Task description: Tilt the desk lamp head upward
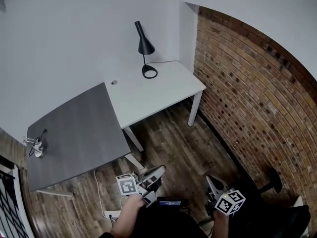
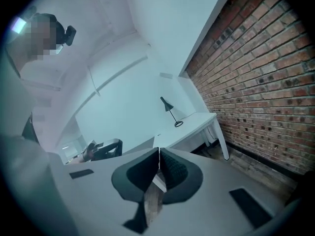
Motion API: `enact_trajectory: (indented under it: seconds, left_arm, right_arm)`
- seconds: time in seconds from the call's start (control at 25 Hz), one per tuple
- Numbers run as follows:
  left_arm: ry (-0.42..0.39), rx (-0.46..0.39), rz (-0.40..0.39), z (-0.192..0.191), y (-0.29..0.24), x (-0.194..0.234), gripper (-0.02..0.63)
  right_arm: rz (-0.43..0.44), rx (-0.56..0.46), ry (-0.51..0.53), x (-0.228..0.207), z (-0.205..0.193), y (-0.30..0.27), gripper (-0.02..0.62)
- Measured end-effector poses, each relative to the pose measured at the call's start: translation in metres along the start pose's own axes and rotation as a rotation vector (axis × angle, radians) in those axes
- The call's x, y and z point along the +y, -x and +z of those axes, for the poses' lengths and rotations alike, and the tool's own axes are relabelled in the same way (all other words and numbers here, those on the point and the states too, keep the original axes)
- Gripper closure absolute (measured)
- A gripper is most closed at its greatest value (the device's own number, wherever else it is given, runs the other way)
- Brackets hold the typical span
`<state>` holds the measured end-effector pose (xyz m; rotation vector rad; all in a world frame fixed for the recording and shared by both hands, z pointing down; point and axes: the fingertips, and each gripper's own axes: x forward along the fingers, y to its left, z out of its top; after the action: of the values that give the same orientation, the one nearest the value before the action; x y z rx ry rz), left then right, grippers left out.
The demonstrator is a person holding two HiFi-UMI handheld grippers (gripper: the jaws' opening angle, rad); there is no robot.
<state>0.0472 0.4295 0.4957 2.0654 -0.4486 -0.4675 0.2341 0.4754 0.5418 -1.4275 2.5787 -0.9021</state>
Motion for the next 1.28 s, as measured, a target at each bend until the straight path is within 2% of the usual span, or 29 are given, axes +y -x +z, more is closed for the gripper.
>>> enact_trajectory:
  seconds: [0.36,0.48,0.6,0.8,0.96,1.12,1.28]
  left_arm:
    - [-0.007,0.014,0.055,0.000,-0.026,0.011,0.592]
    - [-0.003,0.041,0.090,0.002,-0.036,0.023,0.592]
    - [0.012,0.060,0.088,0.008,-0.048,0.036,0.592]
    - [0.064,0.077,0.002,0.030,-0.085,0.057,0.592]
    - [0.082,0.075,-0.081,0.068,-0.116,0.068,0.592]
    - [0.077,0.015,-0.167,0.123,-0.134,0.079,0.592]
    - [0.088,-0.049,-0.189,0.168,-0.128,0.095,0.592]
  right_arm:
    - [0.065,0.006,-0.036,-0.020,0.011,-0.016,0.580]
    - [0.067,0.005,-0.055,-0.021,0.012,-0.021,0.580]
    - [0.048,0.006,-0.058,-0.026,0.014,-0.027,0.580]
    - [-0.014,-0.014,-0.049,-0.045,0.034,-0.044,0.580]
    - [-0.045,-0.034,-0.049,-0.057,0.065,-0.069,0.580]
    - [-0.053,-0.035,-0.002,-0.065,0.106,-0.113,0.580]
    - [-0.024,-0.026,-0.011,-0.059,0.131,-0.164,0.580]
